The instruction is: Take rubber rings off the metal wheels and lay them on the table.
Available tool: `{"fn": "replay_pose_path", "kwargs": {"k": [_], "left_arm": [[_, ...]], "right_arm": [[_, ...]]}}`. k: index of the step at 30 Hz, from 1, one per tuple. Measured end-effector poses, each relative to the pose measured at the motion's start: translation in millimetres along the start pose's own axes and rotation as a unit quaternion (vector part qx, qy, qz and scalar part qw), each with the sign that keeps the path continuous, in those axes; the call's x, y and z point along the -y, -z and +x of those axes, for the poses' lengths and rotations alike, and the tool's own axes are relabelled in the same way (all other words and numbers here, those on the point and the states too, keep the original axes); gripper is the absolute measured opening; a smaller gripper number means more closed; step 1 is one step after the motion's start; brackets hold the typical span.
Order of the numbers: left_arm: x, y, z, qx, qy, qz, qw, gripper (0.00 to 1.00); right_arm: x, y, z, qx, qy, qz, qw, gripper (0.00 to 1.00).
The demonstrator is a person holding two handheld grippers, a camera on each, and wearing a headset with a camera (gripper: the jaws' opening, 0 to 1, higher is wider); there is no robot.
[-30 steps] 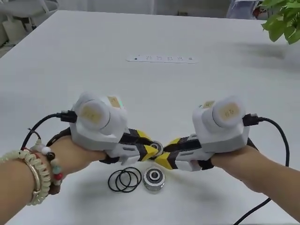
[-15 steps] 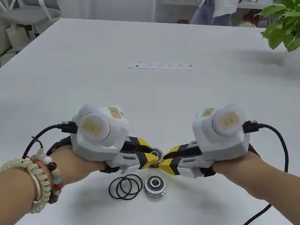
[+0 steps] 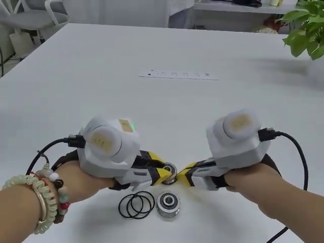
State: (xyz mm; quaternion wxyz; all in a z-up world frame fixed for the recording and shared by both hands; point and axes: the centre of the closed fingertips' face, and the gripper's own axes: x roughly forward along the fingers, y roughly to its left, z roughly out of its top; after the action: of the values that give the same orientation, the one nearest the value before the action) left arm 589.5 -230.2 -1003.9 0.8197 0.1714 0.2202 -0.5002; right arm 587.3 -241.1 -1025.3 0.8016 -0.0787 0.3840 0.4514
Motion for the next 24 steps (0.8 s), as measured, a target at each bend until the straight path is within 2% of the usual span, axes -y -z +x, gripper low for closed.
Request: {"fn": "replay_pose_path", "kwargs": {"k": [4, 9, 10, 11, 12, 13, 14, 20, 24], "left_arm": [[-0.9, 0.4, -0.5, 0.000, -0.001, -0.001, 1.0000, 0.14], [-1.1, 0.9, -0.3, 0.000, -0.002, -0.003, 1.0000, 0.14], [-1.1, 0.8, -0.5, 0.001, -0.002, -0.003, 1.0000, 0.14], [-1.2, 1.0, -0.3, 0.001, -0.002, -0.004, 1.0000, 0.13], [-1.8, 1.0, -0.3, 0.001, -0.004, -0.004, 1.0000, 0.13], [-1.7, 1.0, -0.1, 0.002, -0.003, -0.005, 1.0000, 0.13], [-1.5, 0.9, -0.4, 0.002, -0.003, -0.005, 1.0000, 0.13], [-1.3, 0.8, -0.3, 0.003, -0.003, -0.006, 1.0000, 0.13], [-1.3, 1.0, -0.3, 0.003, -0.003, -0.005, 1.0000, 0.13]], "right_arm": [[2.7, -2.7, -2.9, 0.015, -0.008, 0.049, 0.9987, 0.00], [2.8, -5.3, -5.2, 0.025, -0.016, 0.070, 0.9971, 0.00], [4.9, -9.4, -6.0, 0.038, -0.013, 0.077, 0.9962, 0.00], [-0.1, -17.2, -7.6, 0.059, -0.033, 0.094, 0.9933, 0.00], [-1.1, -19.6, -9.6, 0.060, -0.041, 0.119, 0.9903, 0.00], [1.1, -14.3, -9.1, 0.047, -0.030, 0.103, 0.9931, 0.00], [-0.8, -15.7, -8.5, 0.054, -0.028, 0.093, 0.9938, 0.00], [-4.3, -16.3, -9.6, 0.050, -0.030, 0.097, 0.9936, 0.00], [-9.8, -18.7, -9.5, 0.046, -0.028, 0.082, 0.9952, 0.00]]}}
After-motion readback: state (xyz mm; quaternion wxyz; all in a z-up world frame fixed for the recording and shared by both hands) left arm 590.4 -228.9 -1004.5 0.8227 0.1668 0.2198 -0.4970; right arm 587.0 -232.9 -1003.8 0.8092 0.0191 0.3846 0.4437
